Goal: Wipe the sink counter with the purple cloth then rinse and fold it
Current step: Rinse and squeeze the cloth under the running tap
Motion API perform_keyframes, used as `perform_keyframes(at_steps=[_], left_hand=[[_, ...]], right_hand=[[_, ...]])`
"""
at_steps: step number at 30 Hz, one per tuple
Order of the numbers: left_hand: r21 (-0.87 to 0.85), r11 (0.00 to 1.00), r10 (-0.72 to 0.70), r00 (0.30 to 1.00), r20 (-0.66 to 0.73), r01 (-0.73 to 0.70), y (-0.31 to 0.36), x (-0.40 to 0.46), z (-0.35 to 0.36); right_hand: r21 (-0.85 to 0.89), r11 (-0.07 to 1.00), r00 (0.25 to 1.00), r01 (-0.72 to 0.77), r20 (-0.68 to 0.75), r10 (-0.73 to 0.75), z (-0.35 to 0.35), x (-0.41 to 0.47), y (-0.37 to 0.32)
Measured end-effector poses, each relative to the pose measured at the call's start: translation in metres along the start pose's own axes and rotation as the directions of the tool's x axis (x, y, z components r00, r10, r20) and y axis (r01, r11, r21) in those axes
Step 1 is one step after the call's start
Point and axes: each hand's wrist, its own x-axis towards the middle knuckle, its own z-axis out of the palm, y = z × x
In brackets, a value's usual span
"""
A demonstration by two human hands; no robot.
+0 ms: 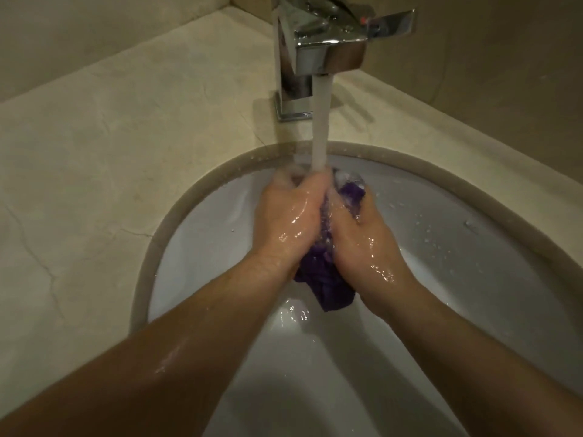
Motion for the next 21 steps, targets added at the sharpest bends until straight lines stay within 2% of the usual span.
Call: perform_keyframes(at_steps=[4, 8, 12, 14, 15, 17, 19, 21], left_hand=[[0.025, 0.998, 0.052, 0.993, -0.108, -0.049, -0.004, -0.001, 0.0], [-0.017, 0.999, 0.041, 0.99, -0.138, -0.044, 0.0, -0.004, 0.001], [-0.036, 0.999, -0.007, 0.996, -0.085, 0.004, 0.001, -0.007, 0.001], [-0.164, 0.981, -0.108, 0.994, 0.007, 0.107, 0.003, -0.007, -0.002], [-0.295, 0.932, -0.194, 0.977, 0.088, 0.212, 0.006, -0.007, -0.005], [-0.513, 0.735, -0.353, 0.896, 0.269, 0.443, 0.009, 0.0, -0.011], [-0.532, 0.618, -0.469, 0.814, 0.342, 0.579, 0.005, 0.006, -0.014], [-0.492, 0.525, -0.532, 0.718, 0.448, 0.695, -0.001, 0.006, -0.015]], right_hand=[[-0.076, 0.997, 0.998, 0.032, -0.042, -0.035, -0.002, -0.003, -0.004], [-0.075, 0.997, 0.996, 0.029, -0.079, -0.035, -0.003, -0.007, -0.008], [-0.089, 0.991, 0.988, 0.096, -0.116, -0.106, -0.002, -0.005, -0.004], [-0.009, 0.997, 0.986, 0.072, -0.148, -0.072, -0.003, -0.003, -0.005], [0.086, 0.995, 0.984, 0.051, -0.175, -0.036, -0.006, 0.0, -0.008], [0.339, 0.941, 0.981, -0.012, -0.177, 0.076, -0.013, 0.005, -0.014], [0.592, 0.806, 0.991, -0.025, -0.089, 0.097, -0.019, 0.009, -0.019], [0.728, 0.683, 0.996, -0.055, -0.004, 0.084, -0.022, 0.009, -0.02]])
